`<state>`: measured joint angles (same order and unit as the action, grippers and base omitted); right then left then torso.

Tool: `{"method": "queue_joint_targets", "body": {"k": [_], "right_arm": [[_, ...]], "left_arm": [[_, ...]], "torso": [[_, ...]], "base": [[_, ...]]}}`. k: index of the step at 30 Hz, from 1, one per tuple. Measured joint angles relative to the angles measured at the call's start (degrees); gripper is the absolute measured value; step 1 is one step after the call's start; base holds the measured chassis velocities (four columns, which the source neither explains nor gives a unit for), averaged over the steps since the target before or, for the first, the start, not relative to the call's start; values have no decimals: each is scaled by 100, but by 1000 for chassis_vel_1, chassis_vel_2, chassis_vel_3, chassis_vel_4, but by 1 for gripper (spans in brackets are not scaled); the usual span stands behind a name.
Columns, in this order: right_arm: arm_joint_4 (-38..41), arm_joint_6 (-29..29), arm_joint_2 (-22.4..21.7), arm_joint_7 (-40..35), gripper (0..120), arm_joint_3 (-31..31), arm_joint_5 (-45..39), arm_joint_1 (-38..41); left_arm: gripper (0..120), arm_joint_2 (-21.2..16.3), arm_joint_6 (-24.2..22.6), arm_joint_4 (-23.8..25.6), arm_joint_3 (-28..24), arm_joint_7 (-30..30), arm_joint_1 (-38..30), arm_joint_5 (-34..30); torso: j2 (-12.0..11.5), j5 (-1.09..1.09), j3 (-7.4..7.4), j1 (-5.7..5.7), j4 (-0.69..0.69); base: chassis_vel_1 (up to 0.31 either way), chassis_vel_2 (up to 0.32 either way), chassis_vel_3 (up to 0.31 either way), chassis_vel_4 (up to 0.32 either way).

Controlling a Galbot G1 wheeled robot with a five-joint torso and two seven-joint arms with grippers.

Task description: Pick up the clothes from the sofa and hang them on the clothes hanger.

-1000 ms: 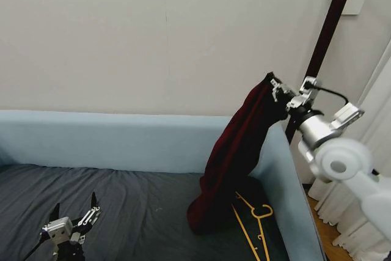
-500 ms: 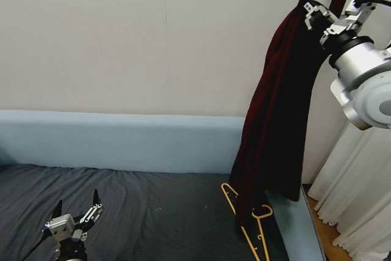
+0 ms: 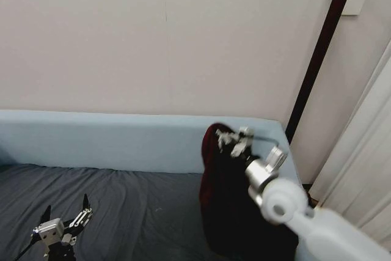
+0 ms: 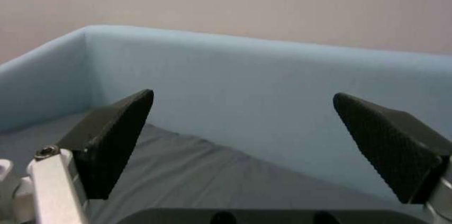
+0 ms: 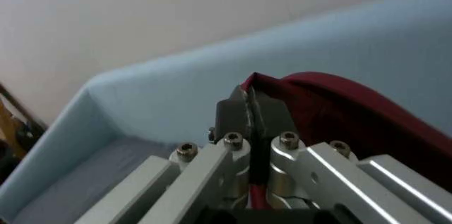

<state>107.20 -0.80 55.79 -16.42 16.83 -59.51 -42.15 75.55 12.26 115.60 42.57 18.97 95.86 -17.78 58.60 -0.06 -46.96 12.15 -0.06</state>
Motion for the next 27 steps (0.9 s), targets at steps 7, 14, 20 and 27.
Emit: {"method": "queue_joint_targets", "body": {"k": [7,14,20,27], "right_arm": [[-968,-144,935,-57,0,765,1019,-830],[-1055,498,1374,-822,7,1195,1090,-1125],[-614,1120,1365,-1139,30,1448,911,-1297],[-294,631,1097,-219,52,1283,609,-1265]], "left_arm": [[100,-175,143,-329,129,-17,62,173],[100,-68,231,-436,39,-27,75,388],[100,-63,227,-531,-36,-37,-25,466],[100,-77,201,-656,-170,-54,-83,542]], "torso": [[0,-1,1,0,-1],[0,0,0,0,0],[0,2,1,0,-1],[0,2,0,0,-1]], "base": [[0,0,0,0],[0,0,0,0],[0,0,0,0],[0,0,0,0]]}}
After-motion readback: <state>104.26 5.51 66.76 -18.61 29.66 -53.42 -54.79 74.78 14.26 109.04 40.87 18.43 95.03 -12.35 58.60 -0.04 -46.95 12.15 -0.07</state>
